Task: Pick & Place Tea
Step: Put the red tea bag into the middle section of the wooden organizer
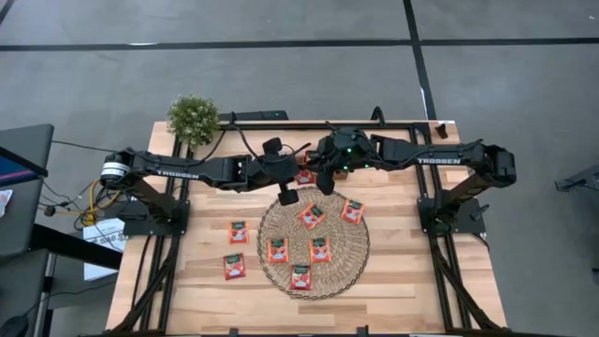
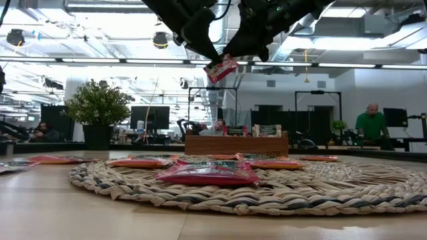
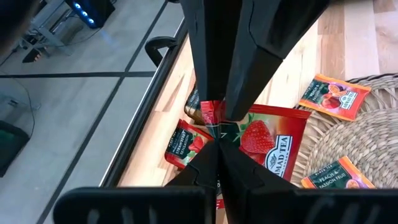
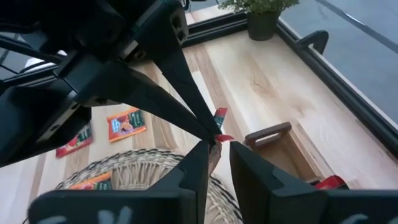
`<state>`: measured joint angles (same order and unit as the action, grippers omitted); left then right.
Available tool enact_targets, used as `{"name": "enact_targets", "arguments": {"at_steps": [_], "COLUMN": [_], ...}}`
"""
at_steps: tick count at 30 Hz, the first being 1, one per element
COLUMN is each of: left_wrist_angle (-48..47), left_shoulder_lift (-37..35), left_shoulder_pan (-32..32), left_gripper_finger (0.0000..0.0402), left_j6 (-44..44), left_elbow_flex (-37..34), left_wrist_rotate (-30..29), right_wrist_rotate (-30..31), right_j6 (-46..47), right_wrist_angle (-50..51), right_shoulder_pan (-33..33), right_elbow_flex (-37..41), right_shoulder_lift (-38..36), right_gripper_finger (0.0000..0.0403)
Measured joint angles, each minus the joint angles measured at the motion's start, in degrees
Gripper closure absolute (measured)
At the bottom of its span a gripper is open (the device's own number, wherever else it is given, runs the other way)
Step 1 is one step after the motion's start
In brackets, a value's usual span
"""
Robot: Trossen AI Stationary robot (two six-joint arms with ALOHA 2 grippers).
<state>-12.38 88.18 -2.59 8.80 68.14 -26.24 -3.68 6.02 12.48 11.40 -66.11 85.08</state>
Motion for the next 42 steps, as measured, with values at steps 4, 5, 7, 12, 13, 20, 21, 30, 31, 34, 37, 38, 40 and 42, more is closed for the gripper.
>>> {"name": "enact_targets", "arguments": {"at_steps": [4,5,7,12,13,20,21,30,31,34,37,38,40,42], "left_wrist_angle": [0.0,0.0,0.0,0.1,0.1,0.6,0.9,1.8,1.9,1.9,1.9,1.9,1.9,1.9], "left_shoulder_lift": [0.0,0.0,0.0,0.0,0.0,0.0,0.0,0.0,0.0,0.0,0.0,0.0,0.0,0.0], "left_shoulder_pan": [0.0,0.0,0.0,0.0,0.0,0.0,0.0,0.0,0.0,0.0,0.0,0.0,0.0,0.0], "left_gripper_finger": [0.0401,0.0401,0.0401,0.0401,0.0401,0.0401,0.0401,0.0401,0.0401,0.0401,0.0401,0.0401,0.0402,0.0402], "left_j6": [0.0,0.0,-0.3,-0.5,-0.5,-0.5,-0.5,-0.4,-0.4,-0.4,-0.4,-0.4,-0.4,-0.5], "left_elbow_flex": [0.0,0.0,0.0,0.0,0.0,0.0,0.0,0.0,0.0,0.0,0.0,0.0,0.0,0.0], "left_wrist_rotate": [0.0,0.2,0.8,1.0,1.0,1.0,1.0,0.4,0.4,0.4,0.4,0.3,0.1,0.0], "right_wrist_rotate": [0.0,0.0,0.0,0.0,0.0,-0.2,-0.2,0.4,0.5,0.6,0.6,0.7,0.7,0.7], "right_j6": [0.0,0.0,0.0,0.0,0.0,1.6,1.8,2.5,2.5,2.5,2.5,2.5,2.5,2.6], "right_wrist_angle": [0.5,0.4,0.6,0.5,0.5,0.8,0.8,2.2,2.2,2.3,2.3,2.3,2.3,2.3], "right_shoulder_pan": [0.0,0.0,0.0,0.0,0.0,1.3,1.4,1.8,1.8,1.9,1.8,1.8,1.8,1.8], "right_elbow_flex": [0.0,0.0,0.0,0.0,0.0,0.0,0.0,0.0,0.0,0.0,0.0,0.0,0.0,0.0], "right_shoulder_lift": [0.1,0.2,0.3,0.3,0.3,0.3,0.3,0.3,0.3,0.3,0.3,0.3,0.3,0.3], "right_gripper_finger": [0.0345,0.0345,0.0348,0.0384,0.0393,0.0401,0.0401,0.0402,0.0403,0.0403,0.0403,0.0403,0.0403,0.0403]}}
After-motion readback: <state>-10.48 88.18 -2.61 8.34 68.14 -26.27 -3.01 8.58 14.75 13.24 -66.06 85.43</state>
